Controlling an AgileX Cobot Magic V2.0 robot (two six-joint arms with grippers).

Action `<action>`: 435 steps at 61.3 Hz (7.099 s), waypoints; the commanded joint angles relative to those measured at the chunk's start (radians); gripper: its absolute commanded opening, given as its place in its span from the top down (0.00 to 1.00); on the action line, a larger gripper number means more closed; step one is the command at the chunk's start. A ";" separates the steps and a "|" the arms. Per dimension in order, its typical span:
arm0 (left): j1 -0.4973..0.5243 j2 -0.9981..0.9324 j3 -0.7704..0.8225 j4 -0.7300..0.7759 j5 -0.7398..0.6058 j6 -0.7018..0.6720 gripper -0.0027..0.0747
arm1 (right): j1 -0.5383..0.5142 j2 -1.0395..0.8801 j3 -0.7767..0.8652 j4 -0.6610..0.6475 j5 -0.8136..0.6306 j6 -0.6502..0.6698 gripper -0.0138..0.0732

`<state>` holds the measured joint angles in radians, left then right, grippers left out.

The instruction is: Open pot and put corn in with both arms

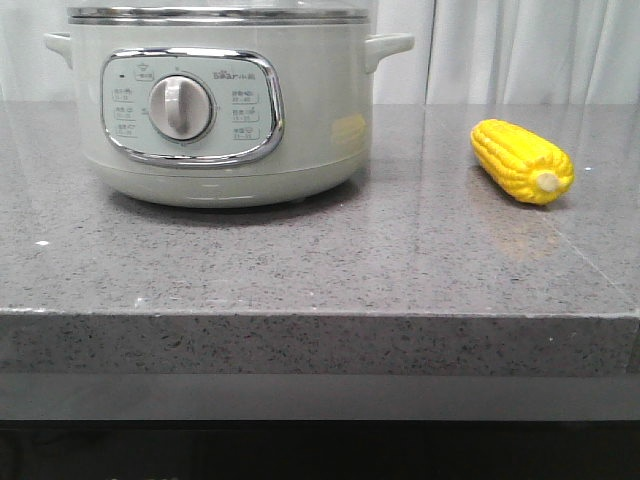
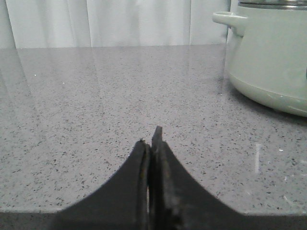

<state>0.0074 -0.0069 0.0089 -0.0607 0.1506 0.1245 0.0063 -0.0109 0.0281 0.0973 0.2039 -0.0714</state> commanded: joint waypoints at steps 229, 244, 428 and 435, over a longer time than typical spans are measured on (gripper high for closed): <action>-0.409 1.609 -1.864 -0.204 0.819 0.030 0.27 | -0.004 0.345 -0.587 -0.008 0.075 -0.004 0.19; -0.417 1.762 -2.022 -0.204 0.849 0.030 0.27 | -0.004 0.345 -0.587 -0.008 0.075 -0.004 0.19; 0.109 1.443 -1.959 -0.084 1.030 0.030 0.67 | 0.159 1.487 -1.311 0.108 0.380 -0.004 0.16; 0.131 1.443 -1.959 -0.082 1.023 0.030 0.67 | 0.160 1.562 -1.382 0.108 0.423 -0.004 0.16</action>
<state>0.1250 1.4845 -1.9191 -0.1225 1.2998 0.1566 0.1656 1.5377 -1.2710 0.1942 0.6340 -0.0707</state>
